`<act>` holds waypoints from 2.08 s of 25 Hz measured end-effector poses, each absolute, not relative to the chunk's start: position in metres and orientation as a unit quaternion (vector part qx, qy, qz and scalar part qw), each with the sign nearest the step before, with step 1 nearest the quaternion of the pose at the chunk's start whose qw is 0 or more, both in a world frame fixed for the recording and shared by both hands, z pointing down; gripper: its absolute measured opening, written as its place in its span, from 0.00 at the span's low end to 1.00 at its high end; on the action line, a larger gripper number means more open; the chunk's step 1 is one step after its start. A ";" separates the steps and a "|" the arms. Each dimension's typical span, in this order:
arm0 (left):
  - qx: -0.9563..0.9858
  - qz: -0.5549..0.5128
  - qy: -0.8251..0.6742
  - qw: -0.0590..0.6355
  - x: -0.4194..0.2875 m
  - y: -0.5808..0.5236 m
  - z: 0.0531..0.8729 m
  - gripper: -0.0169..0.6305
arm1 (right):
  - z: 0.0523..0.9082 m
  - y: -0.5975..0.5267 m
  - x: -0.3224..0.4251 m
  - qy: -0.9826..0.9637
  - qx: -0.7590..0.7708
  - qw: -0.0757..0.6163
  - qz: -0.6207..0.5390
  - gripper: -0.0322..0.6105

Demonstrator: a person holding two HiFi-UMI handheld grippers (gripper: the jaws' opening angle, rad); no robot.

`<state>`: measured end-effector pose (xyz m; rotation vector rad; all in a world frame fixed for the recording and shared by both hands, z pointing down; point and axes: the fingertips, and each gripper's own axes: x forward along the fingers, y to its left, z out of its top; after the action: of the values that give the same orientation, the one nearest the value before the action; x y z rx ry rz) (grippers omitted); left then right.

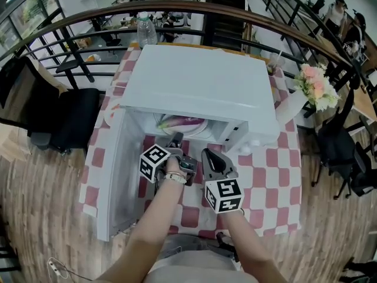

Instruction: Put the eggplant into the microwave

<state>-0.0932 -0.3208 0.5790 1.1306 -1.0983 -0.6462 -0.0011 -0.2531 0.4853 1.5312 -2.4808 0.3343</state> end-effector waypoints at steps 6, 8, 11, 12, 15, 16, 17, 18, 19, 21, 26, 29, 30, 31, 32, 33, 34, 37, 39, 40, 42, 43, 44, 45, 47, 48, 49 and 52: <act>0.489 -0.291 -0.488 0.662 -0.091 -0.328 0.588 0.31 | 0.492 -0.251 0.002 -0.841 0.517 0.113 0.113 0.09; 0.485 -0.294 -0.490 0.663 -0.093 -0.330 0.589 0.33 | 0.493 -0.250 0.001 -0.841 0.515 0.116 0.114 0.09; 0.481 -0.294 -0.497 0.660 -0.096 -0.333 0.590 0.35 | 0.493 -0.248 -0.001 -0.843 0.513 0.118 0.112 0.09; 0.480 -0.295 -0.499 0.659 -0.097 -0.335 0.590 0.35 | 0.493 -0.248 -0.001 -0.843 0.513 0.118 0.112 0.09; 0.475 -0.293 -0.506 0.657 -0.098 -0.339 0.592 0.37 | 0.493 -0.248 0.000 -0.842 0.514 0.120 0.111 0.09; 0.474 -0.291 -0.509 0.657 -0.098 -0.340 0.592 0.37 | 0.494 -0.248 0.000 -0.842 0.515 0.121 0.111 0.09; 0.474 -0.287 -0.511 0.657 -0.097 -0.340 0.592 0.37 | 0.495 -0.248 0.000 -0.841 0.515 0.122 0.112 0.09; 0.475 -0.283 -0.514 0.656 -0.097 -0.340 0.592 0.37 | 0.495 -0.247 0.000 -0.840 0.516 0.123 0.112 0.09; 0.475 -0.280 -0.515 0.656 -0.096 -0.340 0.592 0.37 | 0.495 -0.247 0.001 -0.840 0.516 0.124 0.113 0.09; 0.472 -0.278 -0.513 0.661 -0.096 -0.339 0.592 0.37 | 0.494 -0.245 0.001 -0.839 0.518 0.124 0.113 0.09; 0.480 -0.271 -0.505 0.665 -0.096 -0.329 0.585 0.37 | 0.491 -0.240 0.004 -0.837 0.522 0.122 0.111 0.09; 0.492 -0.270 -0.494 0.665 -0.091 -0.322 0.574 0.37 | 0.485 -0.237 0.008 -0.834 0.527 0.120 0.108 0.09; 0.496 -0.269 -0.490 0.665 -0.090 -0.319 0.571 0.37 | 0.483 -0.236 0.009 -0.834 0.529 0.119 0.107 0.09; 0.500 -0.269 -0.487 0.664 -0.088 -0.316 0.567 0.37 | 0.482 -0.234 0.010 -0.833 0.530 0.119 0.105 0.09; 0.505 -0.267 -0.484 0.663 -0.087 -0.313 0.563 0.37 | 0.479 -0.232 0.011 -0.832 0.531 0.118 0.104 0.09; 0.510 -0.266 -0.480 0.662 -0.085 -0.310 0.559 0.36 | 0.477 -0.230 0.013 -0.832 0.533 0.117 0.103 0.09; 0.515 -0.266 -0.476 0.661 -0.083 -0.307 0.556 0.35 | 0.474 -0.229 0.015 -0.831 0.535 0.115 0.102 0.09; 0.524 -0.275 -0.460 0.662 -0.079 -0.298 0.545 0.30 | 0.466 -0.226 0.022 -0.827 0.543 0.104 0.099 0.09; 0.526 -0.282 -0.451 0.663 -0.076 -0.292 0.542 0.26 | 0.461 -0.224 0.026 -0.825 0.548 0.096 0.099 0.09; 0.528 -0.282 -0.449 0.663 -0.076 -0.288 0.540 0.25 | 0.458 -0.223 0.028 -0.824 0.550 0.093 0.099 0.09; 0.535 -0.277 -0.449 0.660 -0.074 -0.280 0.536 0.18 | 0.454 -0.219 0.030 -0.822 0.554 0.085 0.099 0.09; 0.540 -0.275 -0.448 0.658 -0.074 -0.277 0.533 0.12 | 0.453 -0.218 0.031 -0.821 0.556 0.082 0.100 0.09; 0.547 -0.273 -0.445 0.654 -0.073 -0.274 0.530 0.04 | 0.451 -0.216 0.032 -0.820 0.558 0.079 0.100 0.09; 0.557 -0.271 -0.439 0.651 -0.071 -0.271 0.526 0.03 | 0.450 -0.215 0.032 -0.820 0.558 0.077 0.100 0.09; 0.577 -0.265 -0.427 0.644 -0.067 -0.267 0.519 0.03 | 0.449 -0.211 0.031 -0.820 0.559 0.073 0.100 0.09; 0.587 -0.259 -0.422 0.641 -0.064 -0.265 0.516 0.03 | 0.448 -0.210 0.031 -0.820 0.560 0.069 0.100 0.09; 0.597 -0.252 -0.418 0.637 -0.062 -0.262 0.514 0.03 | 0.447 -0.208 0.032 -0.819 0.561 0.062 0.100 0.09; 0.640 -0.224 -0.412 0.609 -0.054 -0.255 0.504 0.03 | 0.440 -0.203 0.035 -0.820 0.564 0.037 0.091 0.09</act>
<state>-0.0543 -0.2554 0.5044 1.4770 -0.9510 -0.5180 0.0348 -0.2028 0.4399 1.7295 -2.5174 0.2792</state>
